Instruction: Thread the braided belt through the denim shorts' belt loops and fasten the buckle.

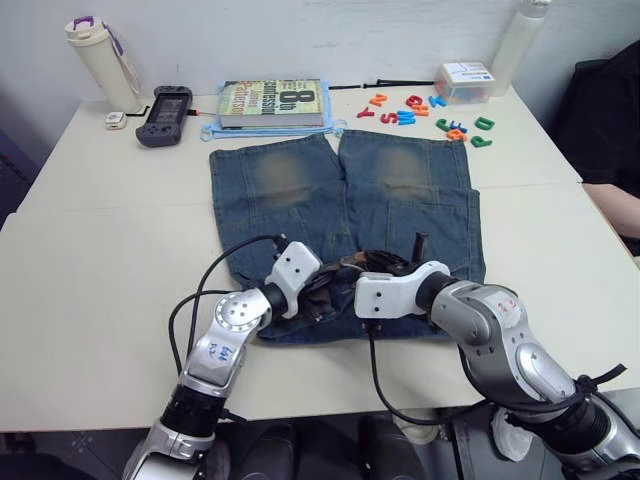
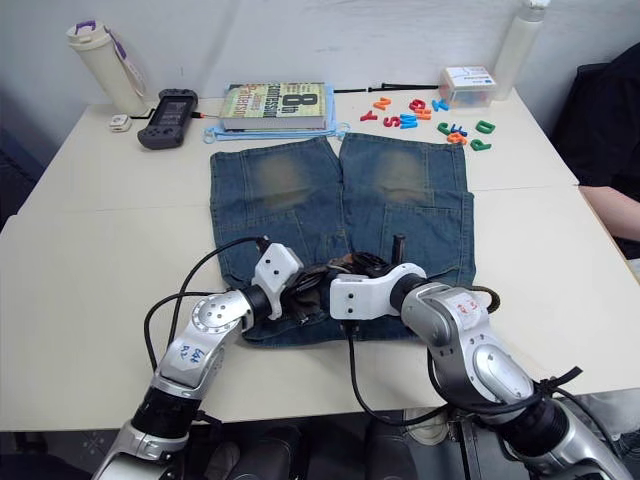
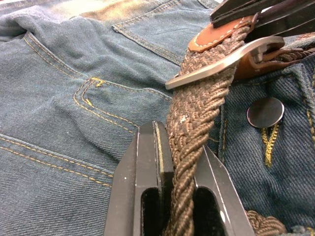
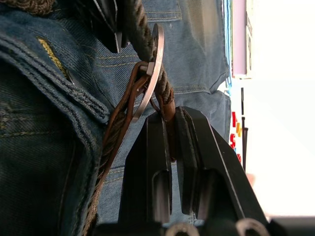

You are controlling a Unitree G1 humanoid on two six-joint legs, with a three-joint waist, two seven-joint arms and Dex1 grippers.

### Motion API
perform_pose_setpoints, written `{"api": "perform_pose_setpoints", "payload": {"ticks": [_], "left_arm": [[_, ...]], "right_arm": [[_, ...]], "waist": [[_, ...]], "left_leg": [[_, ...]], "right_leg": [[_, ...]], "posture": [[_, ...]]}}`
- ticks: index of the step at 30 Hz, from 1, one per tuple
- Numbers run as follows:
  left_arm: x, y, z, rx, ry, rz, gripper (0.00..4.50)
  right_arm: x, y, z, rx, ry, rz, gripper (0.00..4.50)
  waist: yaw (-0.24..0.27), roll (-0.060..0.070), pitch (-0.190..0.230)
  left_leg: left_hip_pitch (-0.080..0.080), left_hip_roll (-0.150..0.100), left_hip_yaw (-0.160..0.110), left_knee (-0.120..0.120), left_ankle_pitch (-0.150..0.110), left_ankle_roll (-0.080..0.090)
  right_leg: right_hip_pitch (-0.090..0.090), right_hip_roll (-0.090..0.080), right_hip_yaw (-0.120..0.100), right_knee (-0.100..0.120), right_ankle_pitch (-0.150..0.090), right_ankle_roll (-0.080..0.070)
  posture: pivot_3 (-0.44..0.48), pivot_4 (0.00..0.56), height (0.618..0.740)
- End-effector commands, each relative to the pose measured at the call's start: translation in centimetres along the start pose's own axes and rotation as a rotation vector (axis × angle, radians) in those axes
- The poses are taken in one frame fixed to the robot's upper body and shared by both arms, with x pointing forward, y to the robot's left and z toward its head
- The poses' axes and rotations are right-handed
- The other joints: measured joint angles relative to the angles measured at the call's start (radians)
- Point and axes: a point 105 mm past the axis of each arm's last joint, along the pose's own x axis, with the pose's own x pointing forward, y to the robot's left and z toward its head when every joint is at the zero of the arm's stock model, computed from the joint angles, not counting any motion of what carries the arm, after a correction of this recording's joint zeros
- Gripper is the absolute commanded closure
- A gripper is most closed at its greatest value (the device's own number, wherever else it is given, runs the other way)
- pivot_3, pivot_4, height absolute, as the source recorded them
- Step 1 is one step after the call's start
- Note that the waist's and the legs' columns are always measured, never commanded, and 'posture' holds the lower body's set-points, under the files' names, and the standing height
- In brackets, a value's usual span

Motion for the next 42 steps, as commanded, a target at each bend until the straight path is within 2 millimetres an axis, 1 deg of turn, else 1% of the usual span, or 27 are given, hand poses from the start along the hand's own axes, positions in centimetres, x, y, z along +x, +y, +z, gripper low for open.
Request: {"api": "perform_pose_setpoints", "payload": {"ticks": [1,4,5,8,11,13,17,21,23,25,29,33,35,38,40,42], "left_arm": [[-0.1,-0.4,1.5,0.012,-0.069,-0.017,2.46],[-0.5,0.0,2.2,-0.038,-0.101,-0.017,1.26],[-0.6,0.1,2.3,-0.056,-0.109,-0.015,1.26],[-1.9,0.6,2.8,-0.137,-0.146,-0.043,1.26],[-3.0,1.0,3.3,-0.205,-0.166,-0.077,1.26],[-3.4,1.1,3.4,-0.245,-0.165,-0.105,1.26],[-3.8,0.8,4.0,-0.297,-0.167,-0.173,1.26],[-3.7,-0.1,5.6,-0.368,-0.209,-0.267,1.26],[-3.7,-0.8,6.6,-0.375,-0.229,-0.322,1.26],[-3.7,-1.2,7.0,-0.377,-0.235,-0.355,1.26],[-3.6,-1.1,8.4,-0.411,-0.269,-0.381,1.26],[-3.3,-0.5,9.4,-0.437,-0.289,-0.382,1.26],[-3.5,-0.4,9.5,-0.436,-0.285,-0.386,1.26],[-4.1,-0.4,9.0,-0.441,-0.256,-0.386,1.26],[-5.0,-0.5,8.1,-0.446,-0.215,-0.383,1.26],[-6.0,-0.6,6.7,-0.447,-0.159,-0.377,1.26]], "right_arm": [[-0.8,-1.5,0.4,-0.010,-0.007,-0.074,4.50],[-1.1,-2.1,0.2,-0.019,0.005,-0.103,4.50],[-1.2,-2.3,0.1,-0.025,0.008,-0.111,4.50],[-1.9,-3.9,0.0,-0.078,0.012,-0.194,4.50],[-2.8,-5.3,0.6,-0.138,-0.021,-0.276,4.50],[-3.4,-5.8,1.0,-0.178,-0.045,-0.315,4.50],[-4.6,-6.8,1.9,-0.263,-0.084,-0.386,4.50],[-5.0,-6.5,1.4,-0.340,-0.072,-0.372,4.50],[-4.9,-6.2,1.3,-0.372,-0.073,-0.352,4.50],[-4.8,-6.0,1.3,-0.383,-0.078,-0.343,4.50],[-4.4,-5.2,1.4,-0.470,-0.079,-0.298,4.50],[-4.1,-4.6,1.6,-0.544,-0.093,-0.272,4.50],[-3.9,-4.4,1.3,-0.565,-0.086,-0.259,4.50],[-3.7,-4.2,-0.3,-0.538,-0.026,-0.242,4.50],[-3.8,-4.7,-1.1,-0.493,0.012,-0.265,4.50],[-4.0,-5.1,-1.4,-0.471,0.025,-0.291,4.50]], "waist": [[0.000,0.000,0.000],[-0.001,0.000,0.000],[-0.001,0.000,0.000],[-0.002,0.000,0.000],[-0.003,0.000,0.000],[-0.003,0.000,0.000],[-0.002,0.000,0.000],[-0.002,0.000,0.000],[-0.004,0.000,0.000],[-0.008,0.000,0.000],[-0.010,0.000,0.000],[-0.011,0.000,0.000],[-0.012,0.000,0.000],[-0.014,0.000,0.000],[-0.020,0.000,0.000],[-0.028,0.000,0.000]], "left_leg": [[0.000,0.000,0.000,0.000,0.000,0.000],[0.000,0.000,0.000,0.000,0.000,0.000],[0.000,0.000,0.000,0.000,0.000,0.000],[0.000,0.000,0.000,0.000,0.000,0.000],[0.000,0.000,0.000,0.000,0.000,0.000],[0.000,0.000,0.000,0.000,0.000,0.000],[0.000,0.000,0.000,0.000,0.000,0.000],[0.000,0.000,0.000,0.000,0.000,0.000],[0.000,0.000,0.000,0.000,0.000,0.000],[0.000,0.000,0.000,0.000,0.000,0.000],[0.000,0.001,0.000,0.000,0.000,0.000],[0.000,0.000,0.000,0.001,0.000,0.000],[0.000,0.000,0.000,0.000,0.000,0.000],[0.000,0.001,0.000,0.000,0.000,0.000],[0.000,0.001,0.000,0.000,0.000,0.000],[0.000,0.001,0.000,0.000,0.000,0.000]], "right_leg": [[0.000,0.000,0.000,0.000,0.000,0.000],[0.000,0.000,0.000,0.000,0.000,0.000],[0.000,0.000,0.000,0.000,0.000,0.000],[0.000,0.000,0.000,0.000,0.000,0.000],[0.000,0.000,0.000,0.001,0.000,0.000],[0.000,0.000,0.000,0.001,0.000,0.000],[0.000,0.000,0.000,0.000,0.000,0.000],[0.000,0.000,0.000,0.001,0.000,0.000],[0.000,0.000,0.000,0.001,0.000,0.000],[0.000,0.001,0.000,0.001,0.000,0.000],[0.000,0.001,0.000,0.001,0.000,0.000],[0.000,0.001,0.000,0.001,0.000,0.000],[0.000,0.001,0.000,0.001,0.000,0.000],[0.000,0.001,0.000,0.001,0.000,0.000],[0.000,0.001,0.001,0.001,0.000,0.000],[0.000,0.001,0.001,0.001,0.000,0.000]], "posture": [[0.000,0.150,0.740],[0.000,0.150,0.740],[0.000,0.150,0.740],[0.000,0.150,0.740],[0.000,0.150,0.740],[0.000,0.150,0.740],[0.000,0.150,0.740],[0.000,0.150,0.740],[0.000,0.150,0.740],[0.000,0.150,0.740],[0.000,0.150,0.740],[0.000,0.150,0.740],[0.000,0.150,0.740],[0.000,0.150,0.740],[0.000,0.150,0.740],[0.000,0.150,0.740]]}}
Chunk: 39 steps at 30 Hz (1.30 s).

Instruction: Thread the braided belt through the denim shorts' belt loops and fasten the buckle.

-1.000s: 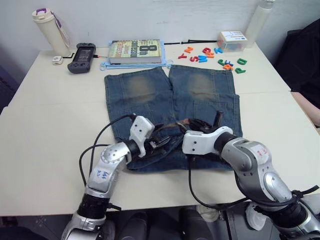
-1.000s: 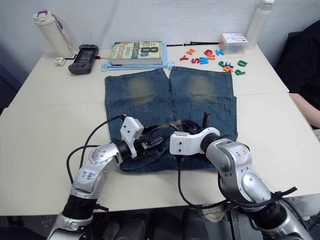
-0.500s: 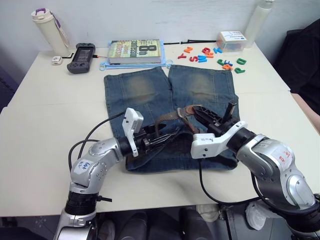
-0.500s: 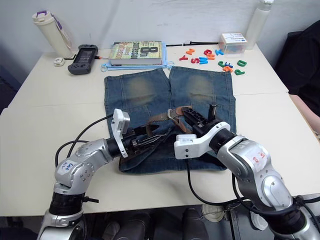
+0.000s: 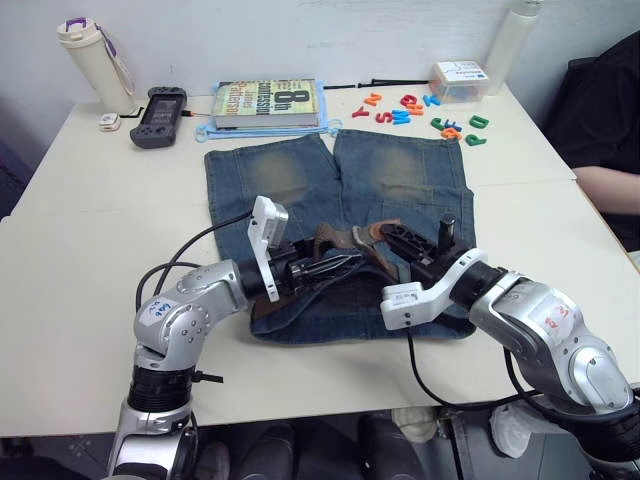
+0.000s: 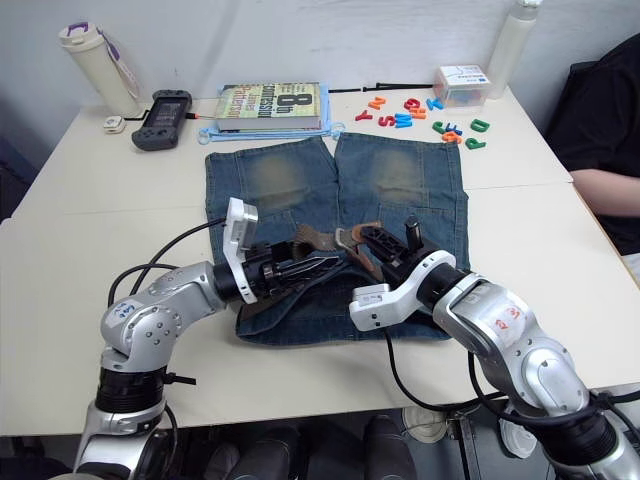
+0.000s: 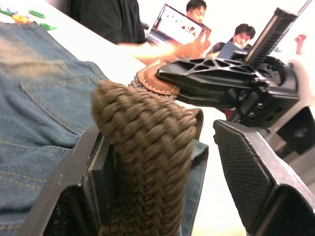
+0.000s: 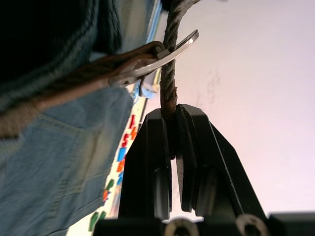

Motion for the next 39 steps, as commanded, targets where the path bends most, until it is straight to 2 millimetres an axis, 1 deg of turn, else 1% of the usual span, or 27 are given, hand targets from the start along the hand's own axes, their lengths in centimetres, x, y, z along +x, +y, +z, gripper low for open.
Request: {"api": "perform_pose_setpoints", "payload": {"ticks": [1,3,5,6,8,10,13,14,15,18,20,22,24,26,28,30,33,35,37,39], "left_arm": [[-1.9,-1.2,-0.4,0.030,0.033,-0.035,1.26],[-2.8,-0.9,-1.2,0.022,0.069,-0.018,1.26],[-3.3,-0.7,-1.5,0.023,0.089,-0.007,1.26],[-3.5,-0.5,-1.6,0.026,0.095,-0.004,1.26],[-3.6,-0.1,-1.4,0.032,0.095,0.007,1.26],[-3.4,0.1,-1.1,0.040,0.085,0.007,1.26],[-2.7,-0.2,-0.5,0.048,0.064,-0.017,1.26],[-2.4,-0.4,-0.1,0.050,0.052,-0.028,1.26],[-2.2,-0.4,0.1,0.051,0.045,-0.035,1.26],[-1.7,-0.6,0.9,0.062,0.025,-0.051,1.26],[-1.4,-0.6,1.4,0.061,0.009,-0.058,1.26],[-1.2,-0.6,1.6,0.070,0.006,-0.063,1.26],[-1.1,-0.6,1.8,0.071,0.006,-0.065,1.26],[-1.0,-0.7,1.9,0.072,0.006,-0.071,1.26],[-0.9,-0.9,2.2,0.080,0.001,-0.080,1.26],[-0.8,-0.9,2.6,0.094,-0.007,-0.084,1.26],[-0.7,-1.0,3.2,0.132,-0.023,-0.092,1.26],[-0.1,-1.3,3.1,0.245,0.005,-0.091,1.26],[0.6,-1.5,2.6,0.360,0.040,-0.082,1.26],[2.0,-0.7,2.1,0.456,0.045,0.000,1.26]], "right_arm": [[-0.5,-1.2,-1.5,0.010,0.067,-0.061,4.50],[-0.7,-1.2,-1.6,0.009,0.070,-0.062,4.50],[-1.1,-1.2,-1.9,-0.002,0.083,-0.058,4.50],[-1.2,-1.1,-2.3,-0.011,0.096,-0.048,4.50],[-1.8,-1.2,-3.8,-0.040,0.142,-0.040,4.50],[-2.0,-2.4,-4.3,-0.062,0.148,-0.072,4.50],[-2.1,-5.0,-3.4,-0.078,0.107,-0.174,4.50],[-2.0,-5.9,-2.8,-0.086,0.074,-0.206,4.50],[-2.0,-6.4,-2.3,-0.092,0.051,-0.224,4.50],[-2.2,-7.4,-1.8,-0.103,0.020,-0.254,4.50],[-2.4,-8.0,-2.0,-0.108,0.022,-0.274,4.50],[-2.3,-7.8,-2.1,-0.113,0.022,-0.250,4.50],[-2.2,-7.5,-2.2,-0.034,0.018,-0.238,4.50],[-1.8,-5.4,-2.3,0.022,0.020,-0.115,4.50],[-1.8,-3.2,-1.8,0.113,0.011,-0.017,4.50],[-1.9,-2.1,-1.0,0.116,-0.013,0.034,4.50],[-1.8,-1.6,-0.5,0.113,-0.024,0.060,4.50],[-1.6,-1.9,-0.2,0.120,-0.033,0.051,4.50],[-1.3,-2.4,-0.1,0.113,-0.034,0.030,4.50],[-1.1,-2.7,0.0,0.087,-0.036,0.018,4.50]], "waist": [[-0.004,0.000,0.000],[-0.002,0.000,0.000],[0.000,0.000,0.000],[0.004,0.000,0.000],[0.009,0.000,0.000],[0.012,0.000,0.000],[0.007,0.000,0.000],[0.002,0.000,0.000],[-0.001,0.000,0.000],[-0.002,0.000,0.000],[-0.001,0.000,0.000],[0.000,0.000,0.000],[-0.001,0.000,0.000],[-0.001,0.000,0.000],[0.000,0.000,0.000],[0.001,0.000,0.000],[-0.001,0.000,0.000],[-0.003,0.000,0.000],[-0.003,0.000,0.000],[0.000,0.000,0.000]], "left_leg": [[0.000,0.000,0.000,0.000,0.000,0.000],[0.001,0.001,0.001,0.000,0.000,0.000],[0.001,0.001,0.000,0.000,0.000,0.000],[0.001,0.000,0.000,0.000,0.000,0.000],[0.001,-0.001,0.000,0.001,0.000,0.000],[0.001,-0.001,0.000,0.001,0.000,0.000],[0.001,0.000,0.000,0.000,0.000,0.000],[0.001,0.000,0.000,0.000,0.000,0.000],[0.001,0.001,0.000,0.000,0.000,0.000],[0.001,0.001,0.000,0.000,0.000,0.000],[0.001,0.000,0.000,0.000,0.000,0.000],[0.000,0.000,0.000,0.000,0.000,0.000],[0.001,0.000,0.000,0.000,0.000,0.000],[0.001,0.000,0.000,0.000,0.000,0.000],[0.000,0.000,0.000,0.000,0.000,0.000],[0.000,0.000,0.000,0.000,0.000,0.000],[0.000,0.000,0.000,0.001,0.000,0.000],[0.001,0.000,0.001,0.001,0.000,0.000],[0.001,0.001,0.001,0.001,0.000,-0.001],[0.002,0.001,0.001,0.000,0.000,-0.001]], "right_leg": [[0.000,0.000,0.000,0.000,0.000,0.000],[0.000,0.000,0.001,0.001,0.000,0.000],[0.000,0.000,0.000,0.001,0.000,-0.001],[0.000,0.000,0.001,0.001,0.000,-0.001],[0.001,-0.001,0.000,0.000,0.000,0.000],[0.001,-0.001,0.000,0.000,0.000,0.000],[0.001,0.000,0.000,0.000,0.000,0.000],[0.001,0.000,0.000,0.000,0.000,0.000],[0.001,0.000,0.000,0.001,0.000,0.000],[0.000,0.000,0.000,0.001,0.000,0.000],[0.000,0.000,0.000,0.000,0.000,0.000],[0.000,0.000,0.000,0.001,0.000,0.000],[0.001,0.000,0.000,0.001,0.000,0.000],[0.000,0.000,0.000,0.001,0.000,0.000],[0.000,0.000,0.000,0.000,0.000,0.000],[0.001,0.000,0.000,0.000,0.000,0.000],[0.001,0.000,0.000,0.001,0.000,0.000],[0.001,0.000,0.001,0.002,0.000,0.000],[0.001,0.001,0.001,0.002,0.000,0.000],[0.001,0.001,0.001,0.001,0.000,0.000]], "posture": [[0.000,0.150,0.740],[0.000,0.150,0.740],[0.000,0.150,0.740],[0.000,0.150,0.740],[0.000,0.150,0.740],[0.000,0.150,0.740],[0.000,0.150,0.740],[0.000,0.150,0.740],[0.000,0.150,0.740],[0.000,0.150,0.740],[0.000,0.150,0.740],[0.000,0.150,0.740],[0.000,0.150,0.740],[0.000,0.150,0.740],[0.000,0.150,0.740],[0.000,0.150,0.740],[0.000,0.150,0.740],[0.000,0.150,0.740],[0.000,0.150,0.740],[0.000,0.150,0.740]]}}
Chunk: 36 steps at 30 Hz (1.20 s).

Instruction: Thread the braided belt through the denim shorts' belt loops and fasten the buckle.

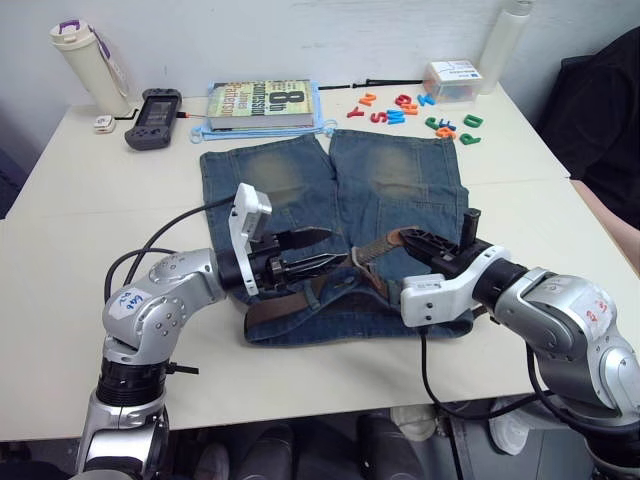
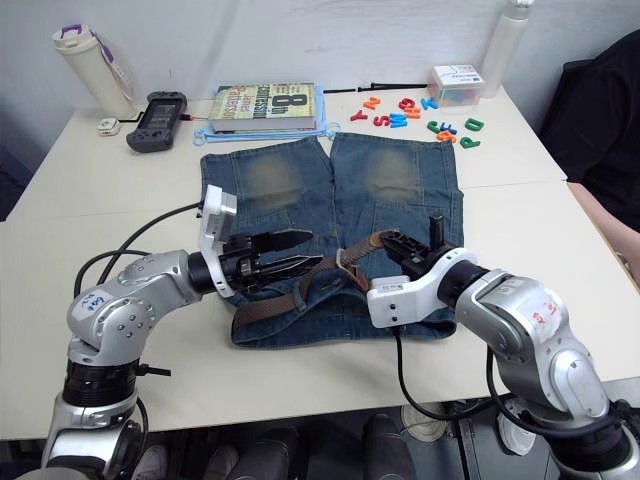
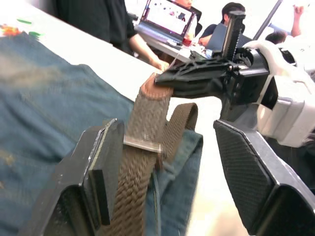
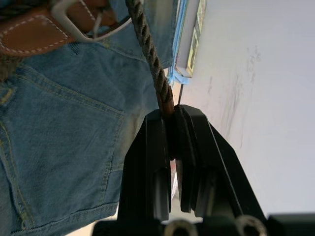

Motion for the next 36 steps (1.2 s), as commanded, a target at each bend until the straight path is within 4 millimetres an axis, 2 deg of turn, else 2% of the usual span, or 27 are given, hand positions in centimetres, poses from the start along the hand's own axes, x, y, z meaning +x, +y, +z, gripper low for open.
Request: {"api": "perform_pose_setpoints", "payload": {"ticks": [1,4,7,15,18,20,24,25,29,32,35,36], "left_arm": [[2.1,0.3,-0.2,0.220,0.019,0.097,1.26],[4.1,0.3,-0.6,0.256,-0.012,0.167,1.26],[5.7,0.7,-0.5,0.375,-0.022,0.239,1.26],[6.4,0.9,-0.1,0.451,-0.066,0.290,1.26],[6.7,0.5,0.1,0.452,-0.090,0.277,2.16],[6.8,0.4,0.0,0.447,-0.089,0.276,3.09],[6.9,0.6,-0.4,0.424,-0.075,0.285,4.34],[6.9,0.7,-0.5,0.410,-0.070,0.291,4.49],[6.9,1.0,-0.7,0.412,-0.059,0.287,4.50],[7.0,1.2,-0.6,0.401,-0.063,0.294,4.50],[7.0,1.3,-0.5,0.390,-0.072,0.295,4.50],[6.9,1.3,-0.6,0.381,-0.073,0.296,4.50]], "right_arm": [[-0.2,-1.6,0.9,-0.059,-0.018,-0.066,4.50],[0.0,-1.3,1.1,-0.080,-0.020,-0.054,4.50],[0.1,-1.2,1.2,-0.083,-0.017,-0.052,4.50],[0.1,-1.0,1.4,-0.074,-0.009,-0.045,4.50],[0.1,-0.9,1.3,-0.073,-0.006,-0.045,4.50],[0.1,-0.9,1.3,-0.073,-0.004,-0.045,4.50],[0.2,-1.0,1.3,-0.073,-0.002,-0.051,4.50],[0.2,-1.1,1.3,-0.072,-0.002,-0.052,4.50],[0.2,-1.3,1.4,-0.064,-0.008,-0.066,4.50],[0.2,-1.4,1.5,0.015,-0.009,-0.080,4.50],[0.0,-1.7,1.4,0.116,0.003,-0.117,3.31],[0.0,-1.8,1.3,0.132,0.009,-0.122,2.79]], "waist": [[0.003,0.000,0.000],[0.007,-0.001,0.000],[0.014,-0.002,0.001],[0.004,-0.002,0.001],[0.005,-0.002,0.001],[0.005,-0.002,0.001],[0.003,-0.002,0.001],[0.004,-0.002,0.001],[0.004,-0.002,0.001],[0.004,-0.002,0.001],[0.003,-0.002,0.001],[0.003,-0.002,0.001]], "left_leg": [[0.000,0.000,0.000,0.000,0.000,0.000],[-0.001,-0.001,0.000,0.000,0.000,0.000],[-0.001,-0.001,0.000,0.001,0.000,0.001],[-0.001,0.000,0.001,0.001,0.000,0.000],[-0.001,-0.001,0.001,0.001,0.000,0.000],[-0.001,-0.001,0.001,0.001,0.000,0.001],[-0.001,-0.001,0.001,0.001,0.000,0.000],[-0.001,-0.001,0.001,0.001,0.000,0.000],[-0.001,-0.001,0.001,0.001,0.000,0.001],[-0.001,-0.001,0.001,0.001,0.000,0.000],[-0.001,-0.001,0.000,0.001,0.000,0.000],[-0.001,-0.001,0.000,0.001,0.000,0.000]], "right_leg": [[0.000,0.000,0.000,0.000,0.000,0.000],[0.000,-0.001,0.000,-0.001,0.000,0.000],[0.000,-0.001,0.000,-0.001,0.000,0.000],[0.000,0.000,0.000,0.000,0.000,0.000],[0.000,0.000,0.000,0.000,0.000,0.000],[0.000,-0.001,0.000,0.000,0.000,0.000],[0.000,0.000,0.000,0.000,0.000,0.000],[0.000,0.000,0.000,0.000,0.000,0.000],[0.000,0.000,0.000,0.000,0.000,0.000],[0.000,0.000,0.000,0.000,0.000,0.000],[0.000,0.000,0.000,0.001,0.000,0.000],[0.000,0.000,0.000,0.001,0.000,0.000]], "posture": [[0.000,0.150,0.740],[0.000,0.150,0.740],[0.000,0.150,0.740],[0.000,0.150,0.740],[0.000,0.150,0.740],[0.000,0.150,0.740],[0.000,0.150,0.740],[0.000,0.150,0.740],[0.000,0.150,0.740],[0.000,0.150,0.740],[0.000,0.150,0.740],[0.000,0.150,0.740]]}}
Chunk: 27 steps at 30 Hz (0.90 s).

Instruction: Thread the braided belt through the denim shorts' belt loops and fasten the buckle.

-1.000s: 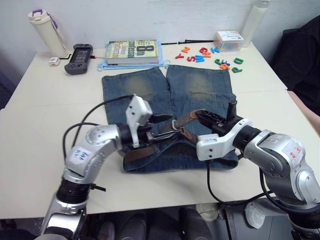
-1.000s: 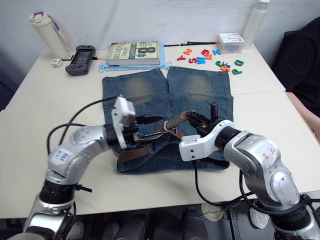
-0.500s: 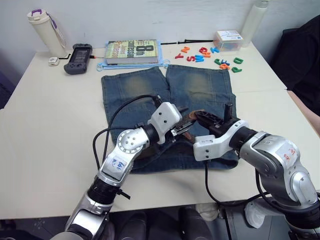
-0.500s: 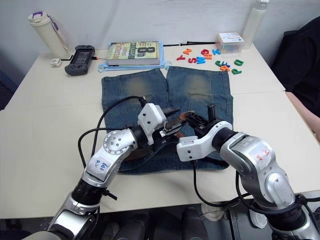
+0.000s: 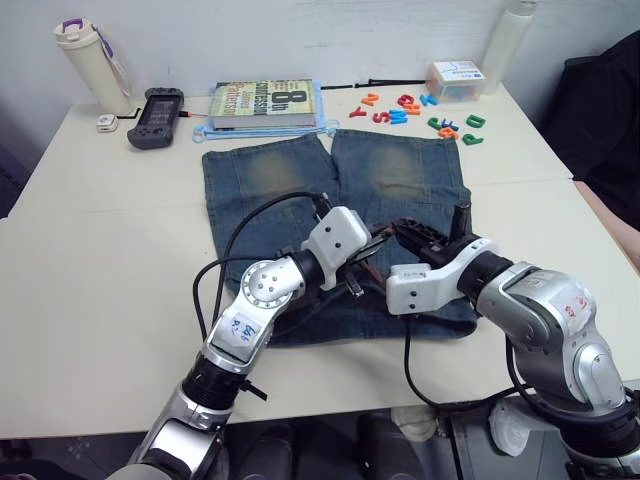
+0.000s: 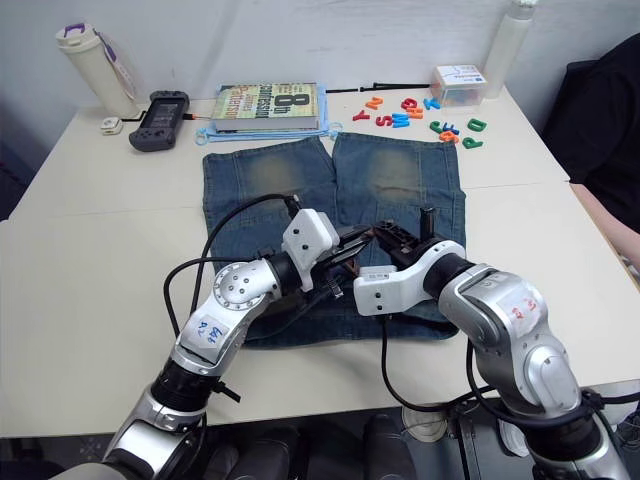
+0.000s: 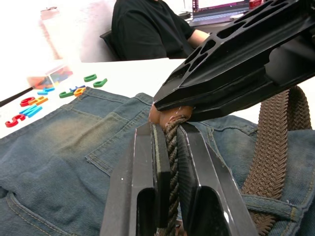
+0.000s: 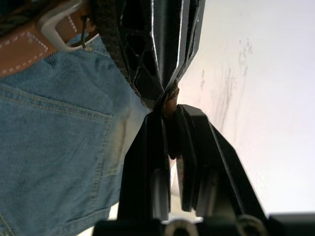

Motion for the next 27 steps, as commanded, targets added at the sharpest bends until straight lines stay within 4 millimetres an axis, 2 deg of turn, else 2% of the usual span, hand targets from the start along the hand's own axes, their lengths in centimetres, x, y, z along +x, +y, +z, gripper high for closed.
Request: {"api": "perform_pose_setpoints", "payload": {"ticks": [1,5,6,8,11,13,15,18,20,23,27], "left_arm": [[-0.1,0.9,0.9,-0.029,-0.037,0.039,4.50],[-0.3,1.6,0.7,-0.097,-0.033,0.068,4.50],[-0.8,2.0,0.7,-0.193,-0.048,0.075,4.50],[-1.4,2.3,1.0,-0.346,-0.081,0.057,4.50],[-2.1,2.2,1.2,-0.480,-0.109,0.027,4.50],[-2.3,1.9,1.5,-0.523,-0.125,0.006,4.50],[-2.4,1.7,2.0,-0.536,-0.139,-0.018,4.50],[-2.5,1.3,2.2,-0.554,-0.138,-0.034,4.50],[-2.7,1.4,2.5,-0.573,-0.156,-0.034,4.50],[-3.0,1.9,3.4,-0.610,-0.198,-0.034,4.50],[-3.9,3.1,5.5,-0.725,-0.300,-0.067,4.50]], "right_arm": [[-0.8,-1.5,0.7,0.041,-0.017,-0.072,2.35],[-1.1,-1.5,-0.3,0.077,0.037,-0.073,0.35],[-1.5,-1.1,-1.5,0.252,0.091,-0.058,0.07],[-2.0,0.3,-2.6,0.524,0.149,-0.003,0.07],[-1.8,2.6,-2.0,0.914,0.177,0.046,0.07],[-1.4,4.6,-1.2,1.035,0.208,0.106,0.07],[-1.0,5.7,-0.7,1.134,0.241,0.117,0.07],[-0.2,6.5,0.1,1.171,0.261,0.126,0.07],[0.0,7.8,0.8,1.174,0.282,0.167,0.07],[-0.6,10.0,0.8,1.134,0.342,0.235,0.07],[-1.6,12.5,0.3,1.068,0.410,0.320,0.07]], "waist": [[0.000,0.000,0.000],[0.002,0.000,0.000],[0.002,0.000,0.000],[0.001,0.000,0.000],[-0.005,0.000,-0.001],[-0.003,0.000,-0.001],[-0.003,0.000,-0.001],[-0.003,0.000,-0.001],[-0.003,0.000,-0.001],[-0.002,0.000,-0.001],[-0.002,0.000,-0.001]], "left_leg": [[0.000,0.000,0.000,0.000,0.000,0.000],[0.000,-0.001,0.000,0.001,0.000,0.000],[0.000,-0.001,0.000,0.001,0.000,0.000],[0.000,0.000,-0.001,0.001,0.000,0.000],[0.000,0.001,0.000,0.001,0.000,0.000],[0.001,0.001,0.000,0.001,0.000,0.000],[0.001,0.001,0.000,0.001,0.000,-0.001],[0.001,0.000,0.000,0.002,0.000,-0.001],[0.001,0.000,0.000,0.002,0.000,-0.001],[0.002,0.000,0.000,0.001,0.000,-0.001],[0.003,0.000,0.001,0.001,0.000,-0.001]], "right_leg": [[0.000,0.000,0.000,0.000,0.000,0.000],[0.000,-0.001,0.000,0.000,0.000,0.000],[0.000,-0.001,0.000,0.001,0.000,0.000],[0.000,0.000,-0.001,0.001,0.000,0.000],[-0.002,0.000,0.000,0.006,0.000,0.000],[-0.003,0.000,-0.001,0.006,0.000,-0.001],[-0.002,0.000,-0.001,0.007,-0.001,-0.001],[-0.002,-0.001,-0.001,0.007,-0.001,-0.001],[-0.002,-0.001,-0.001,0.007,-0.001,-0.001],[-0.002,-0.001,-0.001,0.006,-0.001,-0.001],[-0.001,-0.001,-0.001,0.006,-0.001,-0.001]], "posture": [[0.000,0.150,0.740],[0.000,0.150,0.740],[0.000,0.150,0.740],[0.000,0.150,0.740],[0.000,0.150,0.740],[0.000,0.150,0.740],[0.000,0.150,0.740],[0.000,0.150,0.740],[0.000,0.150,0.740],[0.000,0.150,0.740],[0.000,0.150,0.740]]}}
